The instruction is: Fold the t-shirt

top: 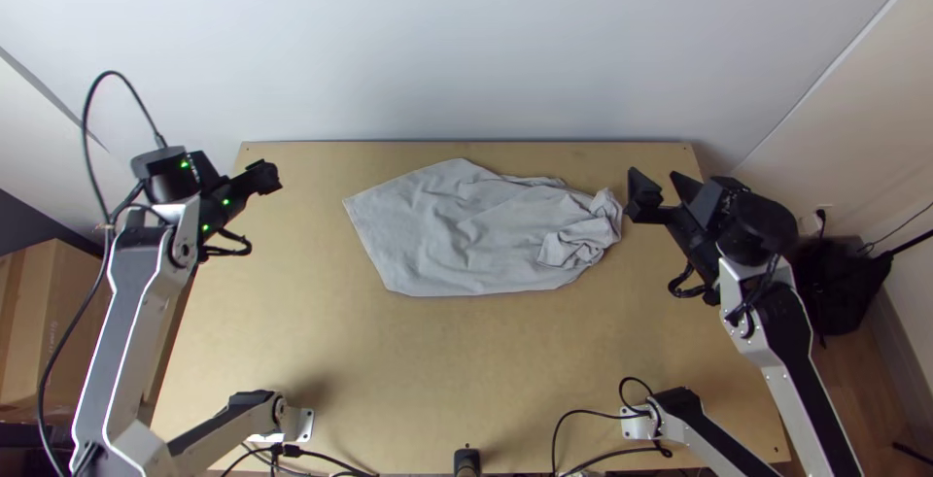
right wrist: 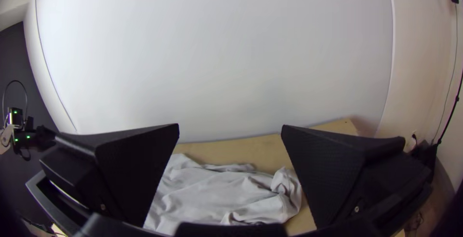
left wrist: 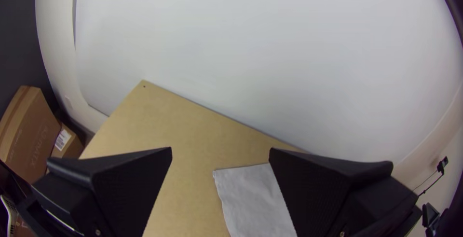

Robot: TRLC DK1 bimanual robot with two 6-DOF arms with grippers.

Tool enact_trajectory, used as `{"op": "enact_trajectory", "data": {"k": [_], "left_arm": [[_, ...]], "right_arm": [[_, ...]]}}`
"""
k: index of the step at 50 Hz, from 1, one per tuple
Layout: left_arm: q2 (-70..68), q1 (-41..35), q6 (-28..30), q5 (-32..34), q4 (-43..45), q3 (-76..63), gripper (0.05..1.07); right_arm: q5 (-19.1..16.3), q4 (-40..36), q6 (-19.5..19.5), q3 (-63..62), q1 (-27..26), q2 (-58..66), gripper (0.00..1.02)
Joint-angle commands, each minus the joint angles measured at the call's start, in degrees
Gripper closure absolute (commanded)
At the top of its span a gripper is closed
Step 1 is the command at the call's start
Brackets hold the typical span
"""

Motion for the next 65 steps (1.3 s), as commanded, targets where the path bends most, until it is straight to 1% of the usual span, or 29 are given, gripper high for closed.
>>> {"op": "enact_trajectory", "data": {"k": [1,6,10,14,17,20,23,27,30,36,43,53,54,57,65], "left_arm": [[4.7,-0.9,-2.6,0.5,-1.0,2.1,0.11],[9.3,-1.2,-4.0,0.4,-0.6,3.0,0.10],[12.6,-0.9,-4.1,0.3,1.2,2.4,0.10],[15.8,-0.7,-6.2,0.5,3.9,2.0,0.10],[18.2,-0.5,-6.3,0.5,6.0,2.3,0.10],[20.8,-0.5,-6.2,0.5,7.8,2.7,0.10],[24.0,-0.9,-5.1,0.5,7.9,4.4,0.10],[28.0,-1.5,-3.8,0.5,7.5,6.1,0.10],[30.3,-1.8,-3.6,0.4,7.5,7.0,0.11],[34.5,-2.4,-3.3,0.4,7.6,8.3,0.12],[38.5,-3.6,-2.0,0.9,7.2,10.0,0.25],[42.2,-5.4,-2.1,2.2,7.1,11.8,0.26],[42.6,-5.6,-2.3,2.5,7.1,12.1,0.26],[44.0,-6.2,-2.5,2.5,6.7,12.9,0.34],[47.5,-6.8,-2.8,2.5,5.0,15.0,0.34]], "right_arm": [[-1.4,-1.5,3.5,3.2,0.3,3.4,0.04],[-3.6,-3.5,6.9,5.4,0.2,7.3,0.05],[-4.3,-5.5,9.1,7.7,0.1,10.8,0.05],[-7.2,-7.6,12.5,9.4,-0.3,13.8,0.05],[-9.4,-7.7,15.2,9.6,-0.7,14.8,0.05],[-10.0,-7.7,16.5,9.5,-0.7,15.3,0.05],[-10.3,-7.7,17.7,9.7,-0.6,15.6,0.04],[-10.4,-7.7,18.5,9.8,-0.4,15.8,0.04],[-11.6,-7.8,19.4,9.7,-0.2,15.7,0.05],[-13.5,-9.4,19.5,9.7,0.9,15.1,0.04],[-14.0,-9.9,19.6,9.1,1.2,15.0,0.05],[-14.1,-10.0,20.0,8.9,1.0,15.3,0.04],[-14.1,-10.0,20.0,8.9,1.1,15.2,0.05],[-14.1,-9.9,20.1,8.8,1.0,15.3,0.05],[-14.1,-9.5,20.7,8.7,0.7,15.4,0.04]]}}
